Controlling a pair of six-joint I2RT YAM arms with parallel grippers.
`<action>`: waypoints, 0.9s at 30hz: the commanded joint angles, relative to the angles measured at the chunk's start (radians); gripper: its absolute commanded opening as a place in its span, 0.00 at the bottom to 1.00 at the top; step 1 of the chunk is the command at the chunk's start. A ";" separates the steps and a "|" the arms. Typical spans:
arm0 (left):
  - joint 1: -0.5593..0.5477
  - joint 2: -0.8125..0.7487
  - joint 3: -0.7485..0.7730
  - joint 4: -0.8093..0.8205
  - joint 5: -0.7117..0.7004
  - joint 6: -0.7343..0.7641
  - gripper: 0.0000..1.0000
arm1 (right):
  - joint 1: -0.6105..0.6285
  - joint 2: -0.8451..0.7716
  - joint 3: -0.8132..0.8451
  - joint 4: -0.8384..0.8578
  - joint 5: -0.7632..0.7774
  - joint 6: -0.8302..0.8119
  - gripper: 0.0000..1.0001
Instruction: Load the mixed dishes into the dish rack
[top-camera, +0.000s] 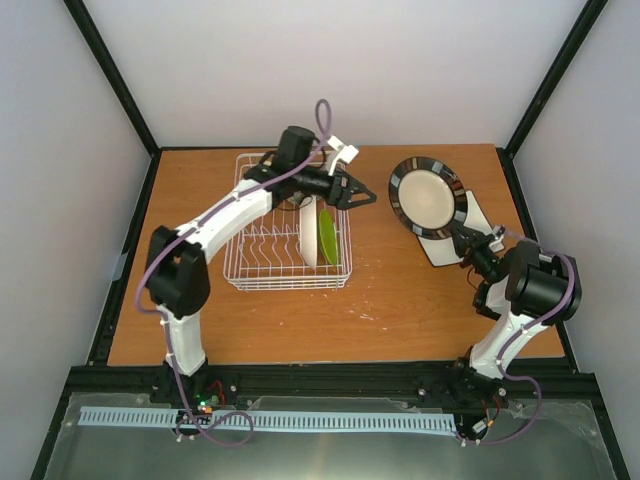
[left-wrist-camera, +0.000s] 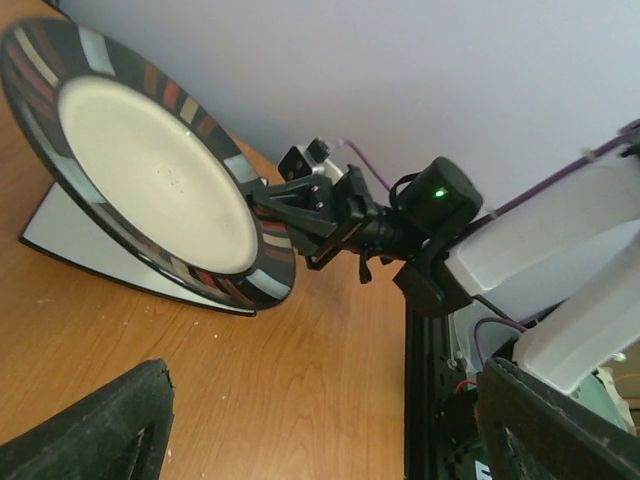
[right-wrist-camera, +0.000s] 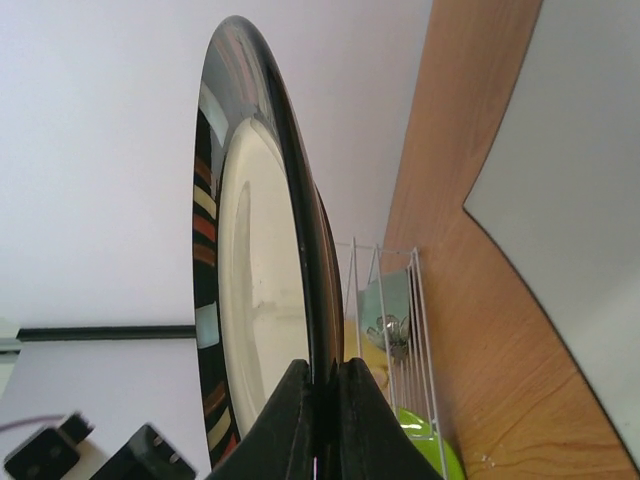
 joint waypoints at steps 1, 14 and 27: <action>-0.053 0.117 0.142 -0.067 -0.024 0.036 0.83 | 0.028 -0.075 0.008 0.201 -0.034 0.031 0.03; -0.093 0.305 0.374 -0.103 -0.026 0.015 0.87 | 0.128 -0.149 0.036 0.200 -0.028 0.075 0.03; -0.105 0.391 0.450 -0.116 -0.030 -0.013 0.22 | 0.277 -0.142 0.075 0.200 -0.030 0.068 0.03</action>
